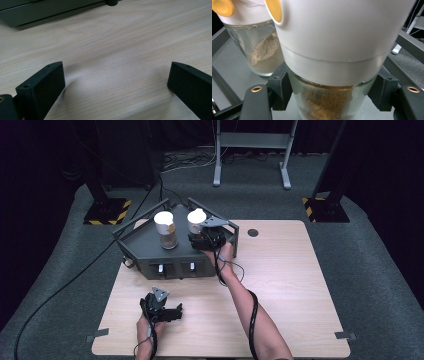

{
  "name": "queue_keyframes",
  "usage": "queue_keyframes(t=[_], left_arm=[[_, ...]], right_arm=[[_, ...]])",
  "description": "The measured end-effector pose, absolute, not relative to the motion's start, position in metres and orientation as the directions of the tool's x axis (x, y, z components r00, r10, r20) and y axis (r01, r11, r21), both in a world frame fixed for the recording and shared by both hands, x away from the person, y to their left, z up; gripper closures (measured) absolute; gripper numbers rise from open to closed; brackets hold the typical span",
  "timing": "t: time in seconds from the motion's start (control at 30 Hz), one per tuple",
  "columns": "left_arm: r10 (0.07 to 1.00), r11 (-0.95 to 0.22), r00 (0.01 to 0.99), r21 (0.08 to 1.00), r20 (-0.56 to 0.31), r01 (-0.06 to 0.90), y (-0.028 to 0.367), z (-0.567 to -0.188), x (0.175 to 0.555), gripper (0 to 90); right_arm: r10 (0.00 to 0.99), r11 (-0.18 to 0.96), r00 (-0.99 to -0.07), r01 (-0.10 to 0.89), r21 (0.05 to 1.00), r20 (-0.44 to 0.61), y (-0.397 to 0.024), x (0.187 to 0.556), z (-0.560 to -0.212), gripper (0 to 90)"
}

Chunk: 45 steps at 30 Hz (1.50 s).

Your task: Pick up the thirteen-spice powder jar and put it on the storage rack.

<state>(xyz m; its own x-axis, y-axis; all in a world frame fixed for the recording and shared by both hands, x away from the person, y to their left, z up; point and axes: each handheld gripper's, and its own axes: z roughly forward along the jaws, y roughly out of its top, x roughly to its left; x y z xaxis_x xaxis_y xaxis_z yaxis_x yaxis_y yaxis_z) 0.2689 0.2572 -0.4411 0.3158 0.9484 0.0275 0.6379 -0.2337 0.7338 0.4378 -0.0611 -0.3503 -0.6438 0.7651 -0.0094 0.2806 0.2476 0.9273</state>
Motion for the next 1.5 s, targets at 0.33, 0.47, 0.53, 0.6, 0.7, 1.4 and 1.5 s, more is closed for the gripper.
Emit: queue_keyframes(t=[0.33,0.47,0.53,0.6,0.7,1.4,1.5], left_arm=[[0.948,-0.233,0.316,0.734,0.027,0.638,0.257,-0.441,0.269,0.9],[0.948,-0.234,0.316,0.733,0.027,0.638,0.257,-0.441,0.269,0.9],[0.948,-0.234,0.316,0.734,0.027,0.638,0.257,-0.441,0.269,0.9],[0.949,-0.233,0.316,0.734,0.028,0.638,0.257,-0.441,0.269,0.9],[0.949,-0.234,0.315,0.735,0.028,0.637,0.257,-0.441,0.269,0.9],[0.949,-0.233,0.315,0.734,0.027,0.638,0.257,-0.441,0.269,0.8],[0.949,-0.23,0.314,0.732,0.022,0.641,0.258,-0.441,0.27,0.6]], right_arm=[[0.766,0.249,-0.643,0.292,0.923,-0.004,-0.058,0.439,-0.348,30.0],[0.765,0.258,-0.644,0.285,0.923,-0.015,-0.056,0.438,-0.348,30.0],[0.767,0.258,-0.641,0.278,0.925,-0.021,-0.055,0.437,-0.349,30.0],[0.768,0.256,-0.64,0.277,0.926,-0.021,-0.055,0.436,-0.35,30.0],[0.77,0.254,-0.638,0.279,0.926,-0.02,-0.055,0.436,-0.35,29.9],[0.753,0.248,-0.656,0.352,0.902,0.049,-0.076,0.429,-0.339,0.0],[0.757,0.263,-0.653,0.337,0.904,0.024,-0.085,0.415,-0.337,0.0]])
